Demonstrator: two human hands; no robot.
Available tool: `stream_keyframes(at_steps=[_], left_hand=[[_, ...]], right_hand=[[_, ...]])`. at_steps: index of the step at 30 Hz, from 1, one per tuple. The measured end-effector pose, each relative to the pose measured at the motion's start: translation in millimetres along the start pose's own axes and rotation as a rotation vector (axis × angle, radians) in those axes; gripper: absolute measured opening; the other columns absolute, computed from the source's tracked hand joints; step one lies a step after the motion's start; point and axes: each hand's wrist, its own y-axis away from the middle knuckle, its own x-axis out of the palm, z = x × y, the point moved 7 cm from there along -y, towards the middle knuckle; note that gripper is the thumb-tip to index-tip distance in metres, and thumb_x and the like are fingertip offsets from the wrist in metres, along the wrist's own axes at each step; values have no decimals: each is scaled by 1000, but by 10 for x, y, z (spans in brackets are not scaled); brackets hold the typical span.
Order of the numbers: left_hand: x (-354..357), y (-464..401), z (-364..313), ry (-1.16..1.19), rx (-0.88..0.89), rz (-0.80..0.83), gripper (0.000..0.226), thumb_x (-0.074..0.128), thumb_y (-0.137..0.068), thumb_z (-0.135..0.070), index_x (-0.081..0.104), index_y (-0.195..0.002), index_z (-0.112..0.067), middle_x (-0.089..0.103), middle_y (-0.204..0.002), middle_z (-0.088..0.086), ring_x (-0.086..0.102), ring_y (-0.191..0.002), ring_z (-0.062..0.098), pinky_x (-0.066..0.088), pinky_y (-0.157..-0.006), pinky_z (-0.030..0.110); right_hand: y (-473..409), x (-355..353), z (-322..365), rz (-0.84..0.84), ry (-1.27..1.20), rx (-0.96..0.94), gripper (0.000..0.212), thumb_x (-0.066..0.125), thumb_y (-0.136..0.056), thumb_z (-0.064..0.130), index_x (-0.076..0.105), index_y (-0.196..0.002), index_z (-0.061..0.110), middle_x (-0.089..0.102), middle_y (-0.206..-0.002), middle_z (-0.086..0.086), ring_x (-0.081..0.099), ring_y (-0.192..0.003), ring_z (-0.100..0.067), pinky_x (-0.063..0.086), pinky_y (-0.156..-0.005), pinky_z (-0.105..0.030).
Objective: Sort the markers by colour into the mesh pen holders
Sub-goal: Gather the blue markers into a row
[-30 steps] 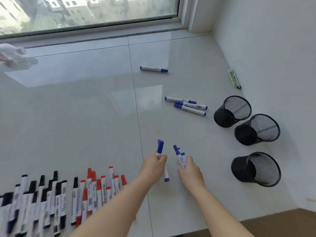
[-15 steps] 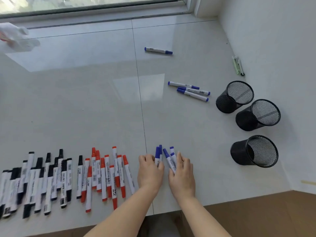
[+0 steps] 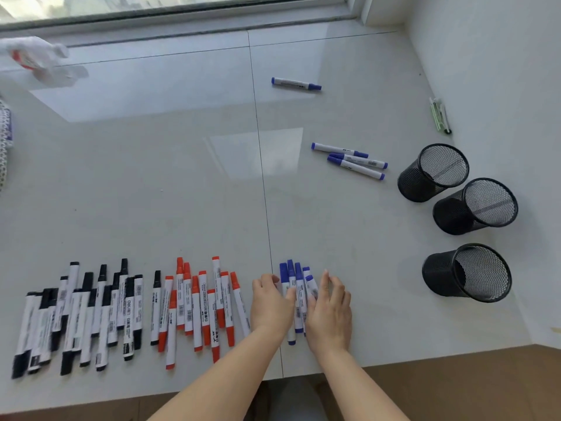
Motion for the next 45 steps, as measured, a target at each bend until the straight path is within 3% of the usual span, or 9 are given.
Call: stream_keyframes(at_steps=[8,12,23,26,29,32,37,42,45], left_hand=[[-340,-444,-596,117,166,-96,30,52,-89,-23,45,-118,-17,48,-105,-5,50,-71,3,37,-57,15],[-574,-957,-1232,81,305,-84,24,49,-90,-24,49,-113,-18,52,-105,-4,51,-74,4,40,-68,24],[-68,-2136,-2721,-698,803,-111,31,40,-95,-38,51,-123,-27,50,-123,2,40,-114,25,39,-88,36],[-8,-2348,-2763,-722,829,-113,30,41,-94,-45,51,-115,-27,50,-116,1,40,-110,23,33,-83,33],[-116,-2608,-2767,-682,841,-115,34,40,-91,-52,53,-108,-25,52,-110,1,41,-109,22,32,-84,33],[-344,-2876,-2781,-737,850,-213,34,43,-91,-48,53,-106,-18,49,-113,4,40,-109,25,31,-86,35],[-767,-3310,-2851,-703,777,-350,30,50,-89,-38,53,-102,-12,37,-128,8,30,-117,27,23,-92,37],[-844,-3588,-3117,-630,849,-260,65,63,-75,-52,41,-122,-12,36,-130,11,32,-120,30,23,-102,39],[-751,-3707,-3173,-633,800,-254,54,50,-84,-53,43,-120,-14,41,-120,10,35,-113,29,27,-96,37]], right_hand=[[-423,-478,-41,-178,-242,-56,45,55,-89,25,48,-130,7,50,-118,-13,50,-104,-26,45,-82,-34],[-1114,-944,-112,-281,-215,-51,39,62,-81,12,56,-119,5,53,-113,-17,49,-102,-35,43,-82,-43],[-2612,-1214,-116,-243,133,-258,39,65,-80,32,58,-111,11,53,-118,-11,47,-107,-33,35,-86,-40],[-2725,-1238,-105,-409,78,-267,38,75,-72,32,63,-99,9,61,-100,-13,56,-88,-35,43,-73,-41],[-2850,-1266,-83,-545,46,-254,30,56,-81,39,62,-94,12,59,-89,-9,43,-84,-25,31,-71,-36],[-2971,-1253,-28,-557,85,-245,35,40,-83,42,60,-93,15,58,-87,-6,41,-81,-24,29,-68,-34],[-3064,-1268,0,-538,89,-213,36,38,-82,41,60,-91,14,58,-84,-7,52,-72,-29,39,-60,-35],[-3115,-1267,-27,-533,74,-177,34,40,-81,41,60,-90,15,57,-83,-5,51,-72,-29,39,-61,-35],[-3125,-1279,-38,-546,77,-160,33,41,-81,41,60,-90,16,57,-83,-5,50,-72,-28,38,-60,-34]])
